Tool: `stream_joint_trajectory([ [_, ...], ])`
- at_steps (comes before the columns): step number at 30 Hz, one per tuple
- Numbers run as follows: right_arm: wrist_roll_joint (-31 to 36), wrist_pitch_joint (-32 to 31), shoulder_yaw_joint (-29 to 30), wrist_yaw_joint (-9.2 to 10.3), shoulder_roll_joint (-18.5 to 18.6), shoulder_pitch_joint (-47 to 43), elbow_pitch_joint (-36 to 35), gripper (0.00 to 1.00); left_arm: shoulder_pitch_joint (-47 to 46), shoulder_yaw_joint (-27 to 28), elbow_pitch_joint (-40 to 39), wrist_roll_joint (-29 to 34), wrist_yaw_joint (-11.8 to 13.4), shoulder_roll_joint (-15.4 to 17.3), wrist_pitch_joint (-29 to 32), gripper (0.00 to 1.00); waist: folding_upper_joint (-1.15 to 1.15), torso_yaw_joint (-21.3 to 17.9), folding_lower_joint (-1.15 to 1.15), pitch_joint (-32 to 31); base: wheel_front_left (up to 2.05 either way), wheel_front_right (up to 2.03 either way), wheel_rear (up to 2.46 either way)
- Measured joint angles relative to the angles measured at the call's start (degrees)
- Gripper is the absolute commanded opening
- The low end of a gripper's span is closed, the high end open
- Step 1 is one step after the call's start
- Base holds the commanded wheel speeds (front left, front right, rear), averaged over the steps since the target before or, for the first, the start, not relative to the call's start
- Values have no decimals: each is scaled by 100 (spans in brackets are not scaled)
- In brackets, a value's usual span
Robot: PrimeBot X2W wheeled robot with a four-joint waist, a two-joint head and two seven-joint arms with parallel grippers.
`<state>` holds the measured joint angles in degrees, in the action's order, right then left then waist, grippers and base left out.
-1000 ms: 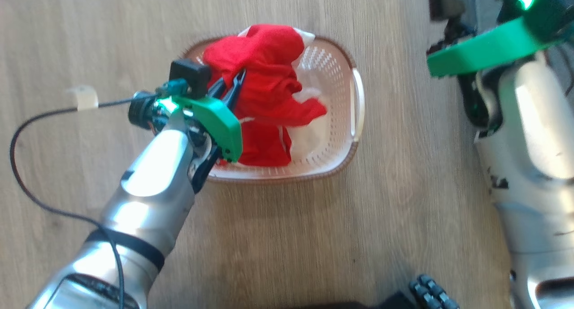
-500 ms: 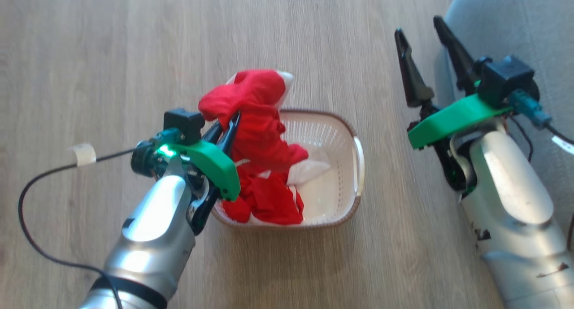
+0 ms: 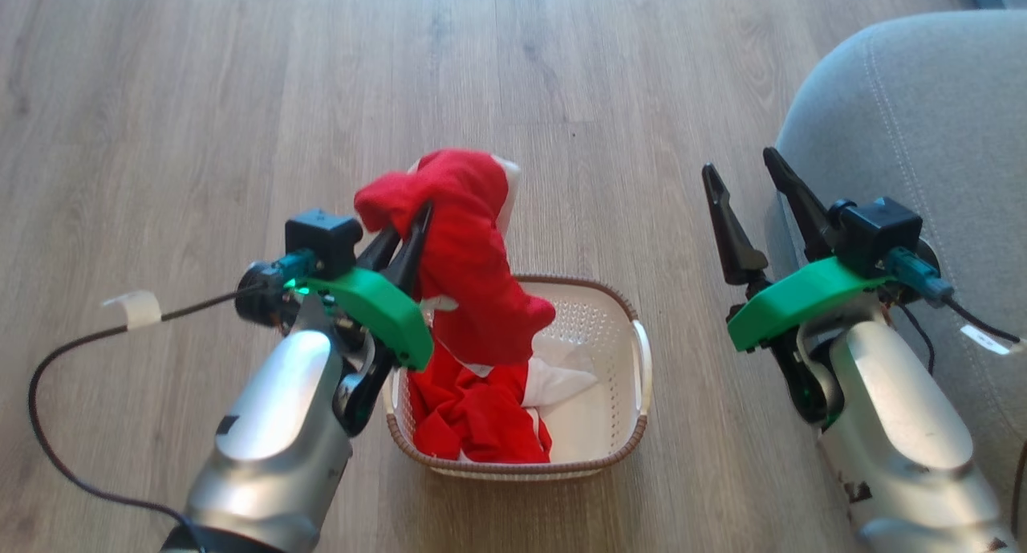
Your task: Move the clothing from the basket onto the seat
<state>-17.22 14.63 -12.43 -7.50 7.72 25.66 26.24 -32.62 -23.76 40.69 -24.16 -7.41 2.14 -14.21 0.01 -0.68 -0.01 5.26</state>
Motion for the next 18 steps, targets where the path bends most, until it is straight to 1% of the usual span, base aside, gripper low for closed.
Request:
stream_joint_trajectory([
  [7, -1, 0, 14, 0, -12, -75, 1, 100, -37, 132, -886, 152, 0, 1, 0, 0, 0, 47, 0, -90, 0, 0, 0],
  [15, -1, 0, 14, 0, -13, -74, -1, 100, -421, 25, -2191, 208, 0, -1, -7, 0, 0, 86, 0, 6, 0, 0, 0],
  [18, 0, 0, 12, 0, -16, -74, -1, 100, -492, -48, -2543, 226, 0, -3, -19, 0, 0, 92, 0, 10, 0, 0, 0],
])
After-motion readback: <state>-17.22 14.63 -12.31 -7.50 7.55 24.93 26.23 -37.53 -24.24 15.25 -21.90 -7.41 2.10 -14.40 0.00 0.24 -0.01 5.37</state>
